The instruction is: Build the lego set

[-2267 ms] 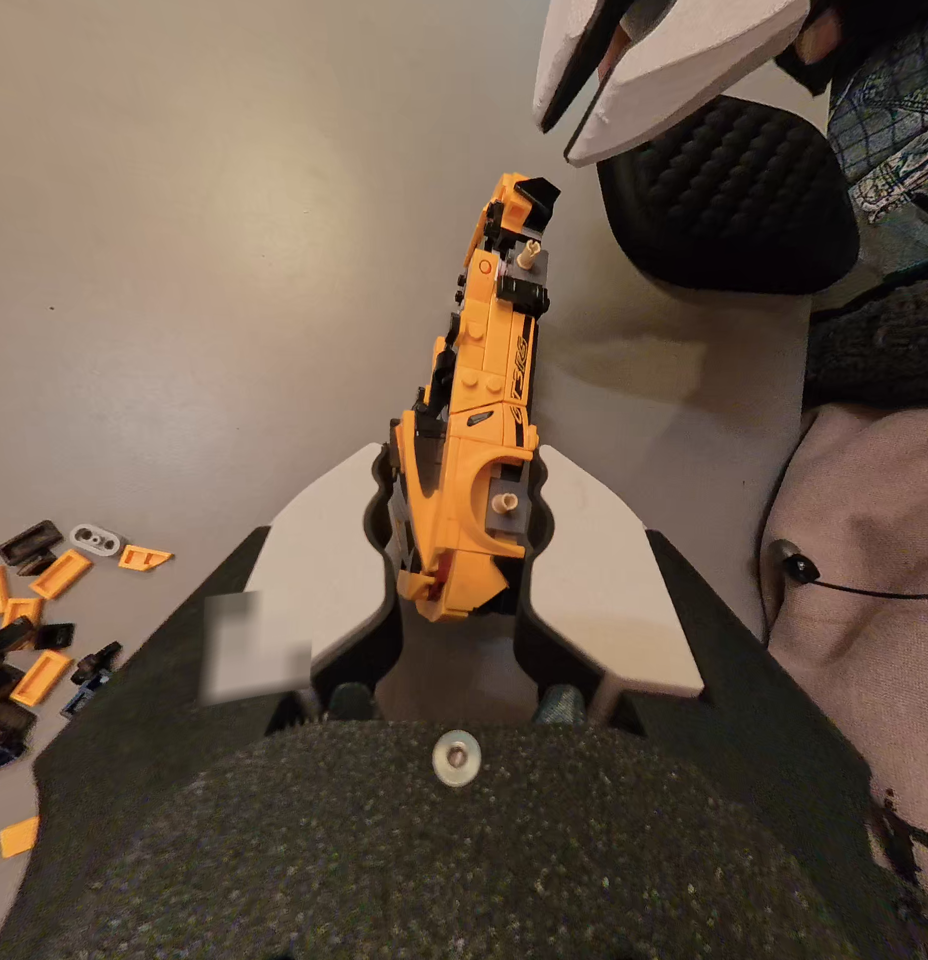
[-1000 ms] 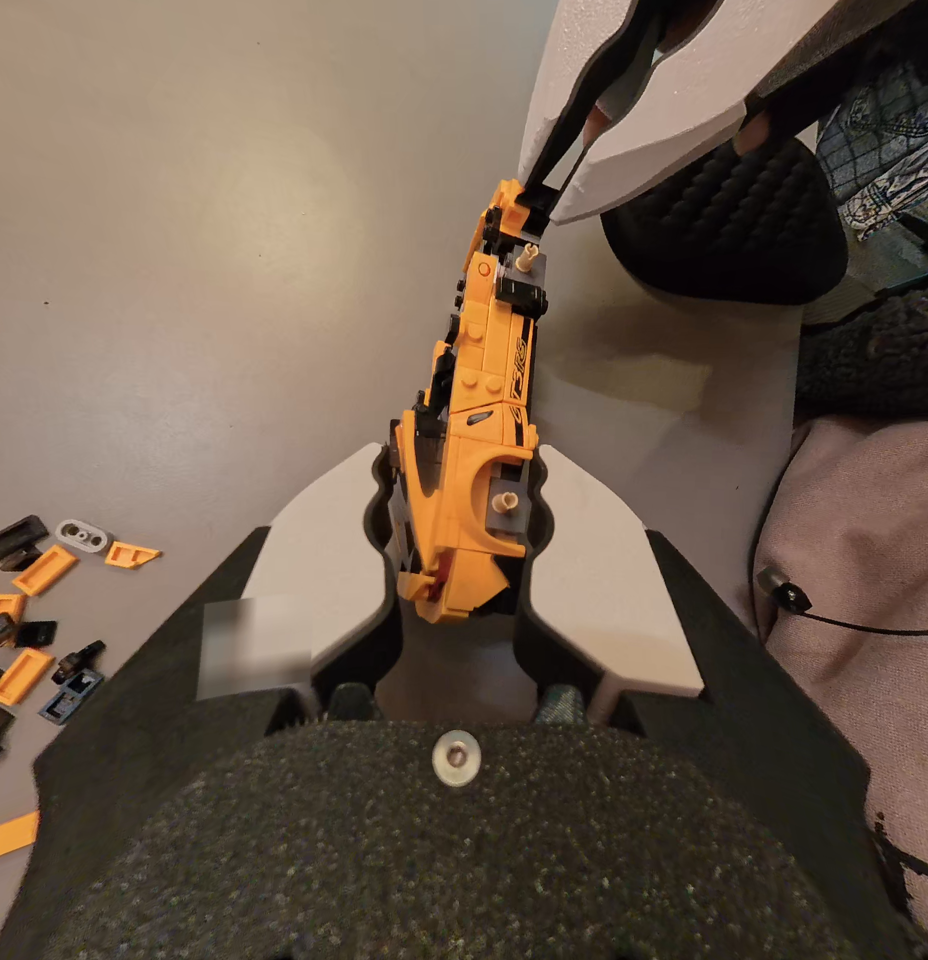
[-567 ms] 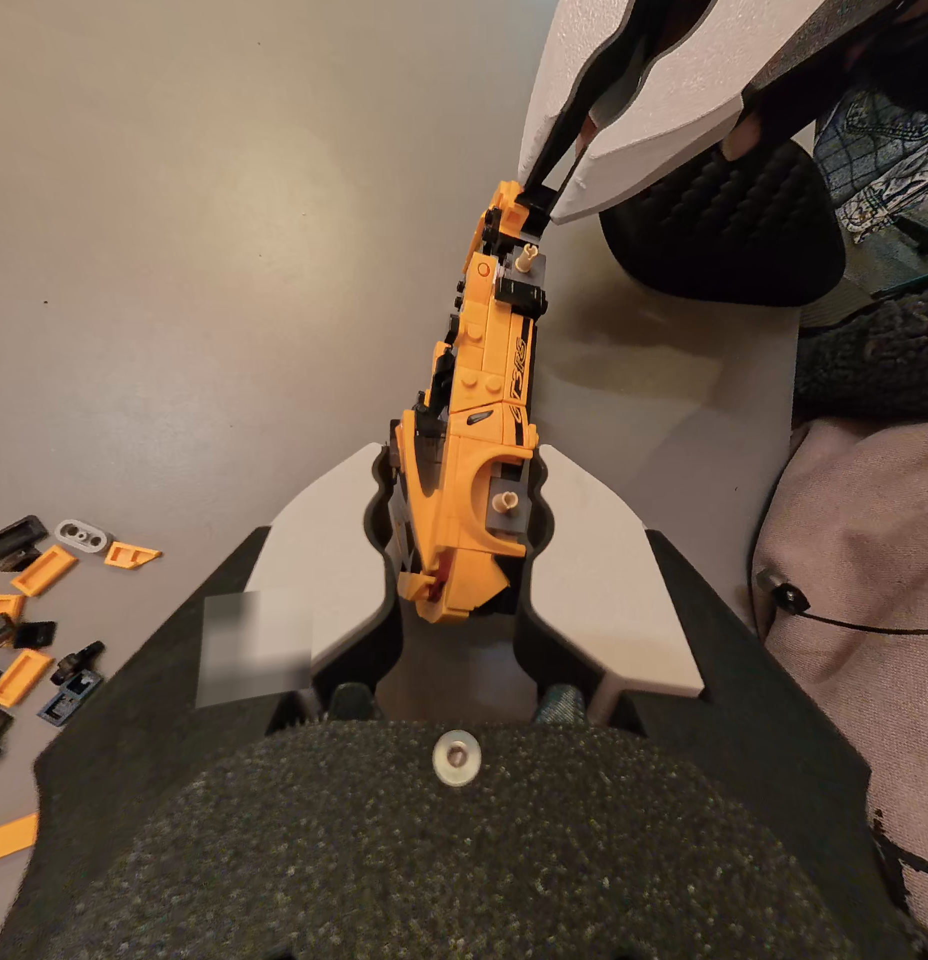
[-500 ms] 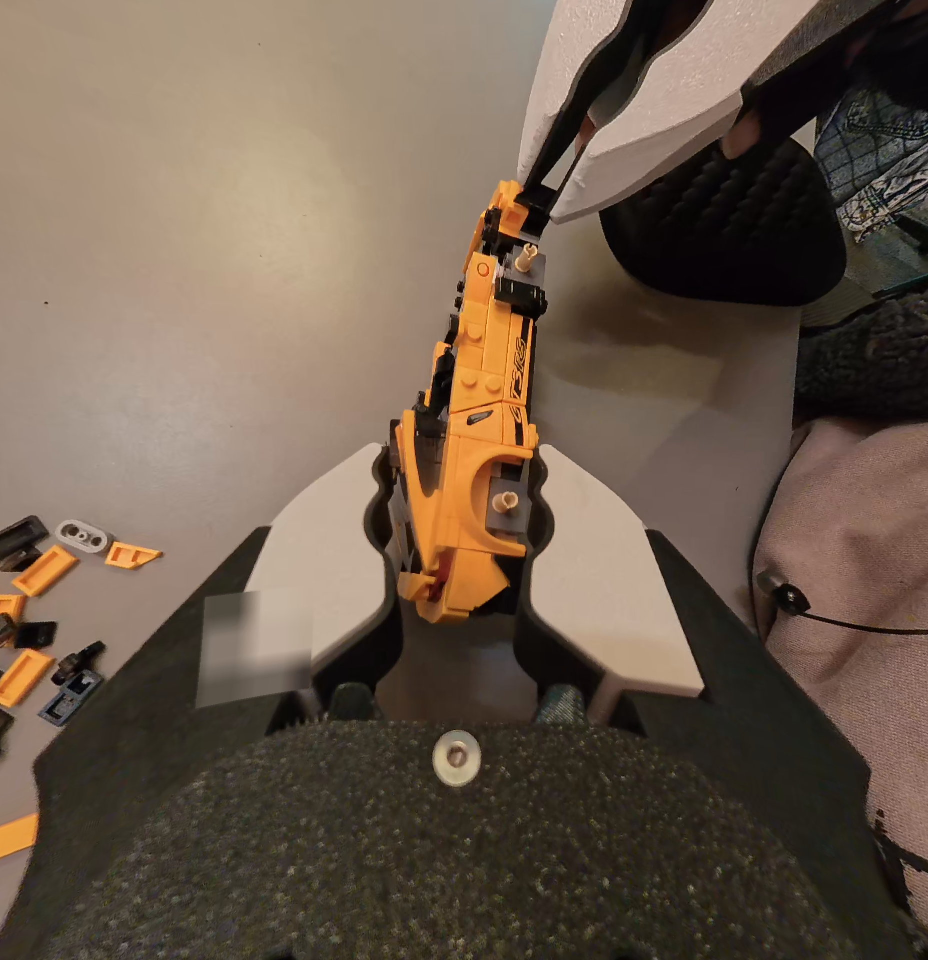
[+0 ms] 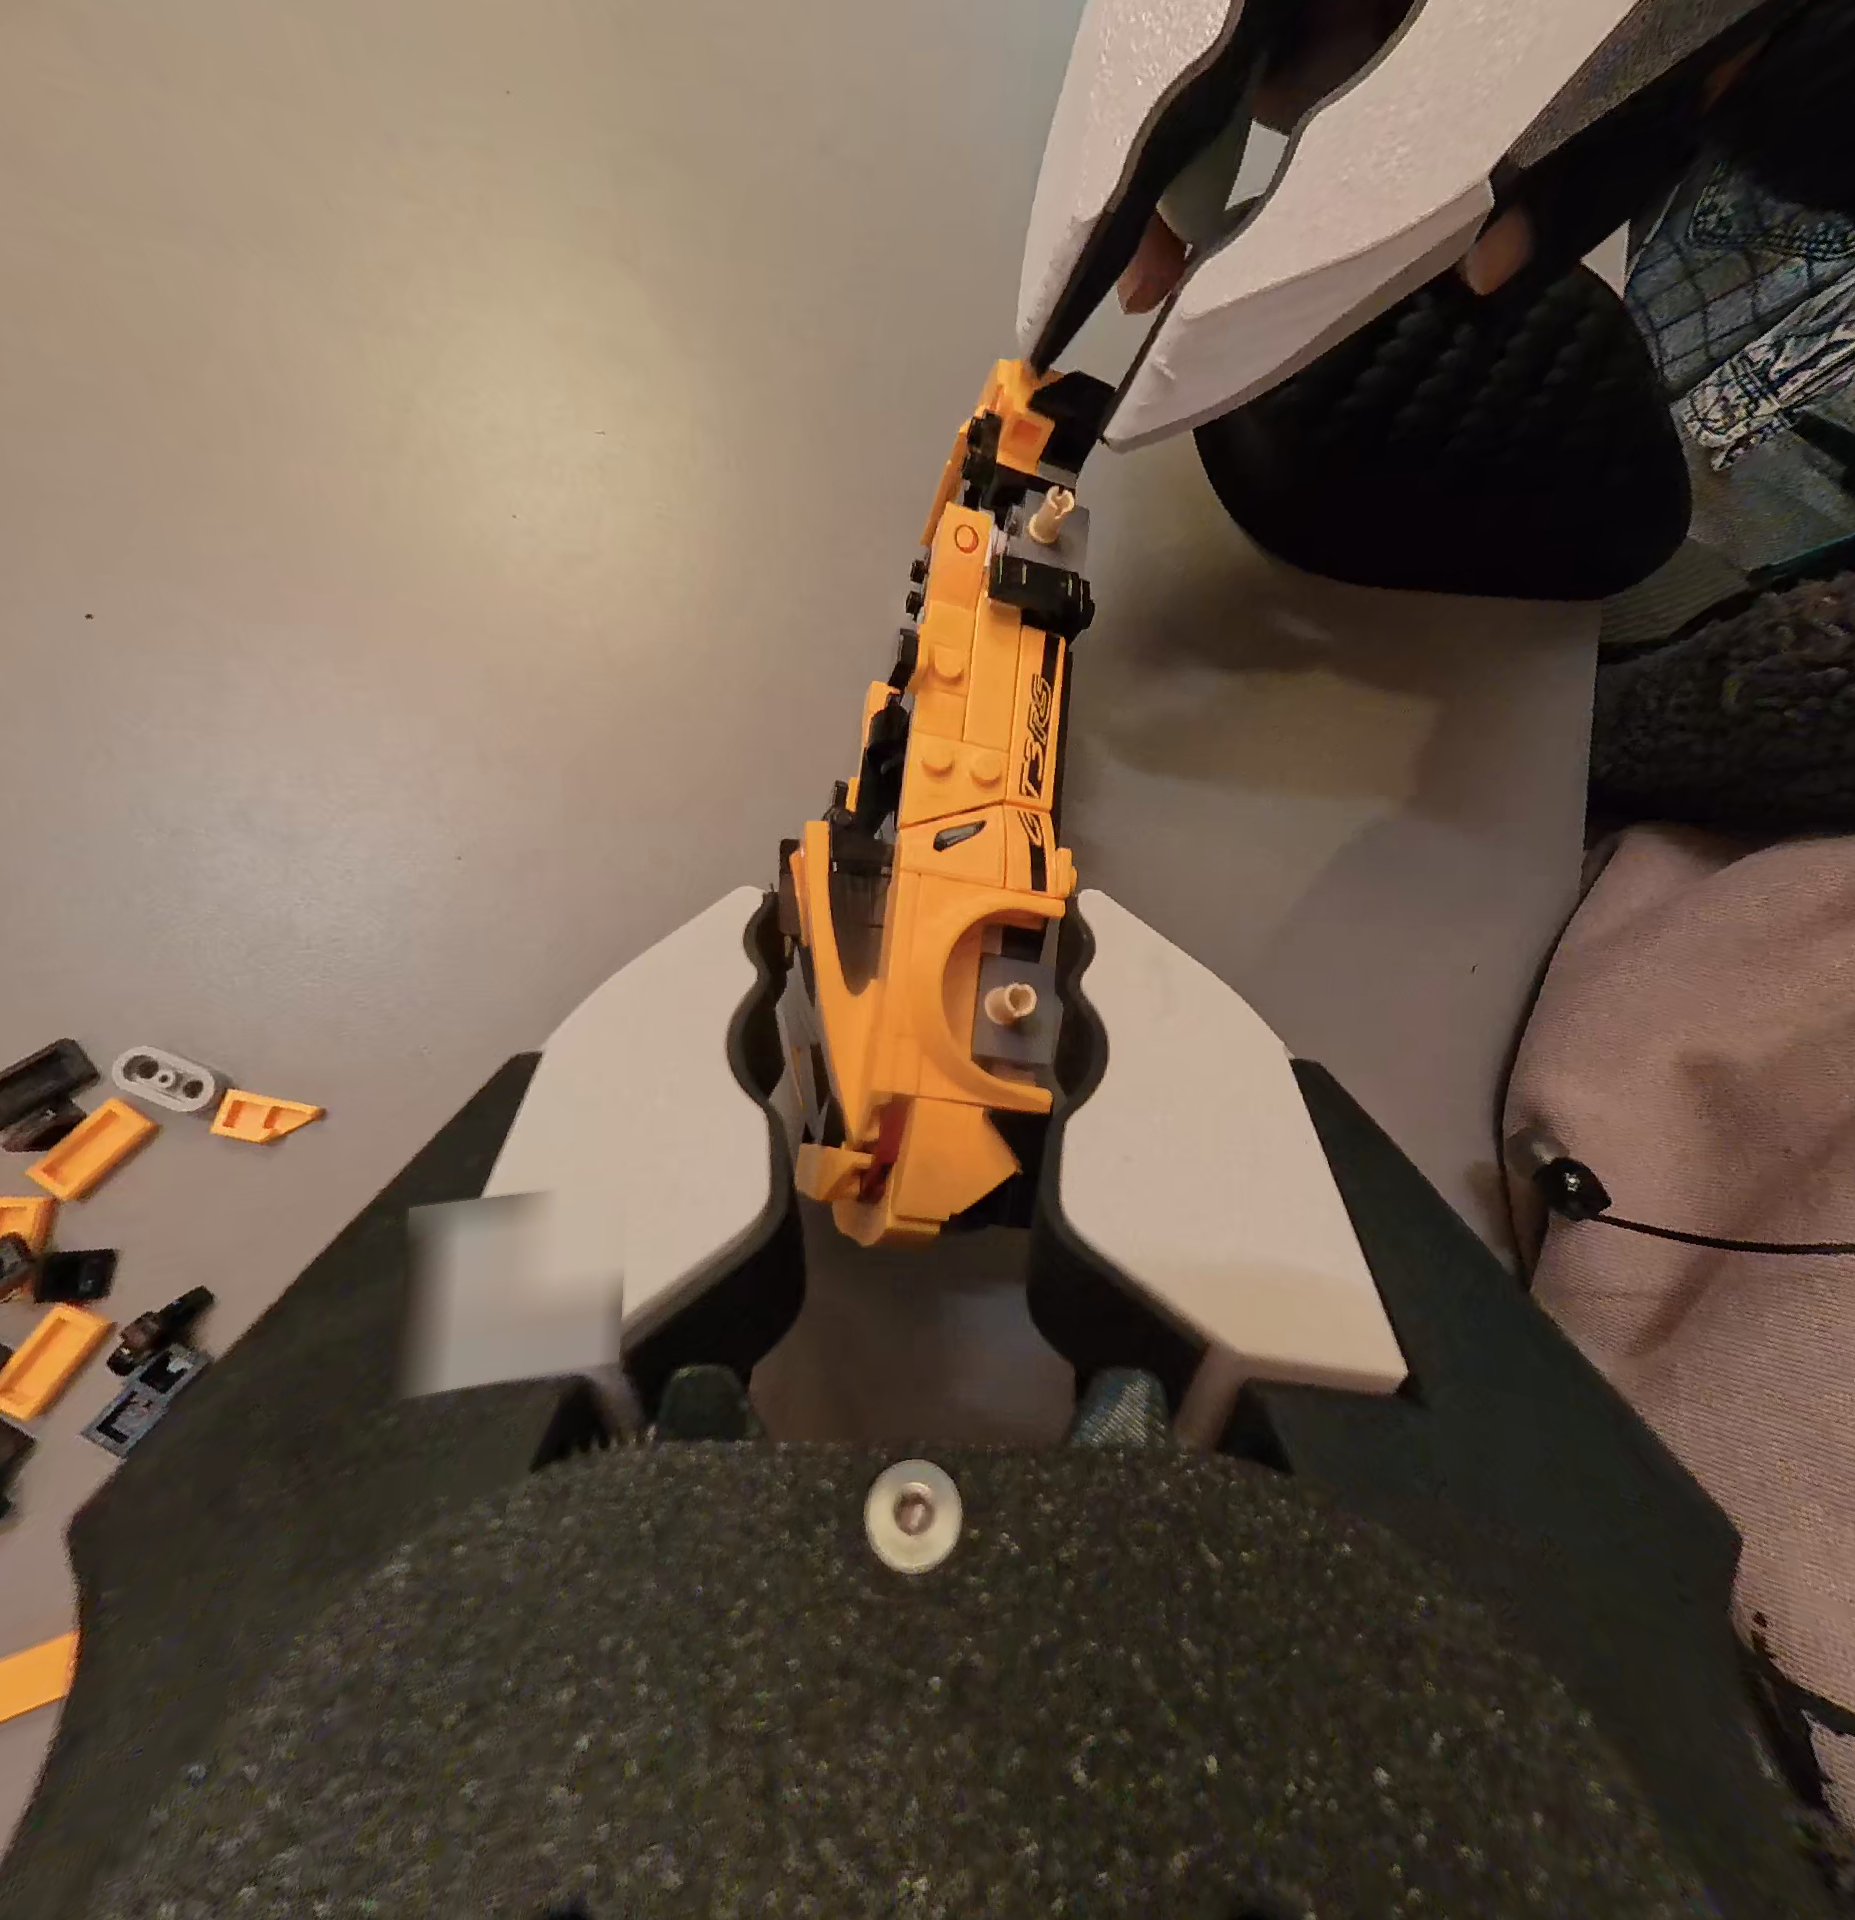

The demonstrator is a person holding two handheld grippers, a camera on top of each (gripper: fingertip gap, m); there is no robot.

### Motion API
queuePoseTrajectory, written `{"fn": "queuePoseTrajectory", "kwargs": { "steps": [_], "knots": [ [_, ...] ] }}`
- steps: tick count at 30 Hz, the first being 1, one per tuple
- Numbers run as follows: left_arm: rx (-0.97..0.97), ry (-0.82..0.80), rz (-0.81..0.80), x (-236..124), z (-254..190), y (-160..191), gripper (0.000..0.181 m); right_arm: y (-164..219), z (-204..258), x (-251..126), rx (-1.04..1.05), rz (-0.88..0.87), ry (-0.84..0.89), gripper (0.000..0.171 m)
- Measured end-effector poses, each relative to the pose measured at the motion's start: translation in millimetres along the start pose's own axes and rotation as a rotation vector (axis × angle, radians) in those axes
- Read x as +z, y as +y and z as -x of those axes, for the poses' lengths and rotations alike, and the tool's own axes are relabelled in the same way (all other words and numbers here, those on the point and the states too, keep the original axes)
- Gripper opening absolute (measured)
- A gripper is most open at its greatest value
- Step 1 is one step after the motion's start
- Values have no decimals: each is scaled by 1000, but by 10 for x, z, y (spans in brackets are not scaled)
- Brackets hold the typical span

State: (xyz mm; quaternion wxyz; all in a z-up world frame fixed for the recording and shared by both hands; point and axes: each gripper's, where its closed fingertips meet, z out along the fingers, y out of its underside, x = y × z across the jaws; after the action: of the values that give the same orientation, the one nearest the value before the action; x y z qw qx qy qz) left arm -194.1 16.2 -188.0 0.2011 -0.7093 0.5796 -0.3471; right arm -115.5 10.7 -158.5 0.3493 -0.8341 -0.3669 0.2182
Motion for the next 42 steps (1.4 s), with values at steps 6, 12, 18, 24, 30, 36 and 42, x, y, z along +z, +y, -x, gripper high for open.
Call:
{"fn": "queuePoseTrajectory", "kwargs": {
  "steps": [6,12,18,24,30,36,42],
  "knots": [
    [0,4,-2,2,1,-2,50,5,-11,-9,1,0,-9,15],
    [2,5,-2,3,0,-1,50,28,-11,-23,-3,7,-12,17],
    [2,5,-1,3,0,-1,50,14,-5,-43,7,-2,-13,17],
    [1,4,-1,2,-1,-1,50,15,-12,-46,21,-4,1,17],
    [-13,1,1,0,1,-1,50,28,-12,-50,29,-7,21,16],
    [-67,-15,-6,11,-24,-6,50,33,-38,-41,2,-11,101,11],
    [-92,-26,-27,3,-73,8,50,38,-33,-32,38,-56,143,10]
  ]
}}
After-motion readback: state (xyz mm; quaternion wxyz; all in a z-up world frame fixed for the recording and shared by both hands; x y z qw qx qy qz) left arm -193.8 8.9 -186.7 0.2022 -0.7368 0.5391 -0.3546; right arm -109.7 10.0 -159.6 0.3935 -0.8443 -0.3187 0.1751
